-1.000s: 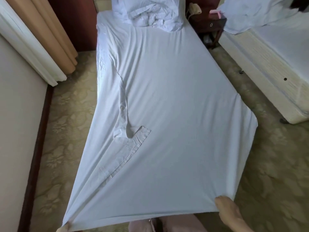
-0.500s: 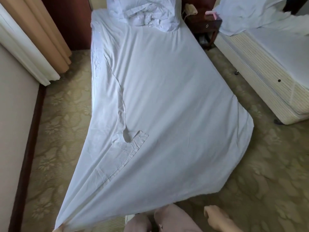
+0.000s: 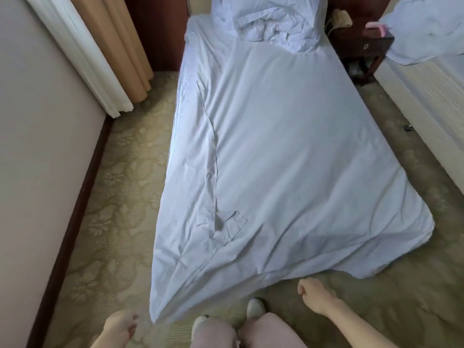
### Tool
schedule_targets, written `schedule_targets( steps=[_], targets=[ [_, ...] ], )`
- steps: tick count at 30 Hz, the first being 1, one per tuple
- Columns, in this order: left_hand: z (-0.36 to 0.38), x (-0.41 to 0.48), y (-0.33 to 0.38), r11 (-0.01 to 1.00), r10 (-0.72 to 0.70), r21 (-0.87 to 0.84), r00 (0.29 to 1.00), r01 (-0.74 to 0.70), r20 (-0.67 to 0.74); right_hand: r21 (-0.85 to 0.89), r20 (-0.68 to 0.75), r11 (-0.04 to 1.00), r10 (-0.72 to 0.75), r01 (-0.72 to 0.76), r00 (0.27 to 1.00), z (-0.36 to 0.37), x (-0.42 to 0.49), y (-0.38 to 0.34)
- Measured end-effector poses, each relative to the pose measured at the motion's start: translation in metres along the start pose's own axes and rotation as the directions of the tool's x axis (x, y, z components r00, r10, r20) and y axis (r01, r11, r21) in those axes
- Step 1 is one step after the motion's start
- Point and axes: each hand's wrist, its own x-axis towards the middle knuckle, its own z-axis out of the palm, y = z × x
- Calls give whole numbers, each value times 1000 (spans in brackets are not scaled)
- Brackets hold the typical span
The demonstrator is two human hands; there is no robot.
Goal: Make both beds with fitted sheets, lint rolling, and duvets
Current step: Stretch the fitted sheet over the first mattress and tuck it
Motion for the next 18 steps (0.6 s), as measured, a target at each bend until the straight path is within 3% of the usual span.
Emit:
schedule_targets(
  steps=[4, 8, 10, 12, 14, 16, 18],
  targets=[
    [53, -13, 50, 985, 145, 93, 989, -147, 24, 5, 40, 999, -46, 46, 998, -20, 33, -19],
    [121, -11, 98, 837, 376, 317, 890, -446, 259, 21, 17, 997, -76, 75, 997, -28, 69, -42],
    [156, -4, 120, 659, 454, 472, 810, -585, 370, 35, -8, 996, -86, 86, 996, -30, 91, -57],
    [191, 10, 140, 355, 508, 583, 674, -731, 536, 62, -38, 995, -82, 84, 996, -32, 113, -75],
    [222, 29, 158, 26, 433, 616, 564, -788, 703, 75, -67, 995, -68, 73, 995, -29, 133, -92],
    [248, 48, 173, -187, 305, 600, 535, -777, 788, 93, -102, 994, -53, 62, 993, -20, 148, -106],
    [271, 66, 183, -330, 223, 580, 535, -745, 815, 105, -112, 991, -68, 80, 991, -10, 155, -122]
  ],
)
